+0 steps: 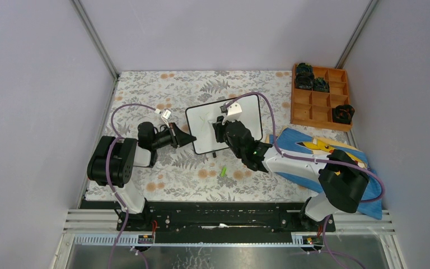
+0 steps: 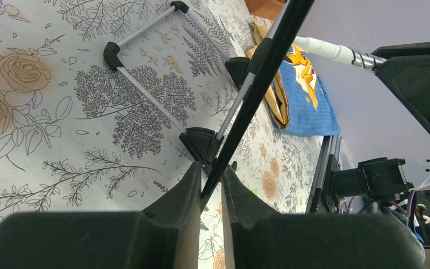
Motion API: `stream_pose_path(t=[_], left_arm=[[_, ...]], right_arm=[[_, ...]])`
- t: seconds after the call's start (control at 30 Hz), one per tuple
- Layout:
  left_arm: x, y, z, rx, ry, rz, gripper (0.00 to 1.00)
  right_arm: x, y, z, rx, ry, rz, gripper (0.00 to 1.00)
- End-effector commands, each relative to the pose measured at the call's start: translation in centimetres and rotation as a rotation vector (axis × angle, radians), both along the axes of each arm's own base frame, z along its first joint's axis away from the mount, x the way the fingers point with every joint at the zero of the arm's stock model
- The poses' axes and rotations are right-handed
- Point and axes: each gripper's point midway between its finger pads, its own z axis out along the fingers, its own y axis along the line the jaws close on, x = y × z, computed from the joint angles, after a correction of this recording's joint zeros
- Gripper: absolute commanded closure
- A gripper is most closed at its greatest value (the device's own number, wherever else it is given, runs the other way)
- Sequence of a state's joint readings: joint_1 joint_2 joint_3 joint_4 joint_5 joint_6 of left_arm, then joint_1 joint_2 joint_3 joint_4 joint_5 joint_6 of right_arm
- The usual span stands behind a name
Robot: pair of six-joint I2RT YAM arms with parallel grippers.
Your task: Write a sentence on the whiteboard
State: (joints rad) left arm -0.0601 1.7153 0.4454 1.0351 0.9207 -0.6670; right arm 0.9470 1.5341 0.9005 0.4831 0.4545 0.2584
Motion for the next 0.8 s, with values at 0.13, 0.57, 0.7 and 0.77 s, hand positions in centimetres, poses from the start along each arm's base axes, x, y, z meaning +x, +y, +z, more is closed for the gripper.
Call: stream_pose_path(t=[0.13, 0.57, 0.7, 0.77], left_arm=[[0.4, 0.1, -0.5, 0.023, 0.016, 0.017, 0.99], [0.4, 0.0, -0.5, 0.024, 0.019, 0.017, 1.00], [0.4, 0.0, -0.5, 0.025, 0.018, 0.018, 1.00], [0.4, 0.0, -0.6, 0.026, 0.020, 0.017, 1.00]], right_arm=[[0.2, -0.3, 0.4, -0.004, -0.004, -0.011, 1.00], [0.1, -1.7, -0.1, -0.045, 0.005, -0.044, 1.00], [0.3, -2.3, 0.1, -0.049, -0.002, -0.071, 1.00], [0.4, -2.6, 0.3, -0.045, -0.007, -0.084, 1.00]])
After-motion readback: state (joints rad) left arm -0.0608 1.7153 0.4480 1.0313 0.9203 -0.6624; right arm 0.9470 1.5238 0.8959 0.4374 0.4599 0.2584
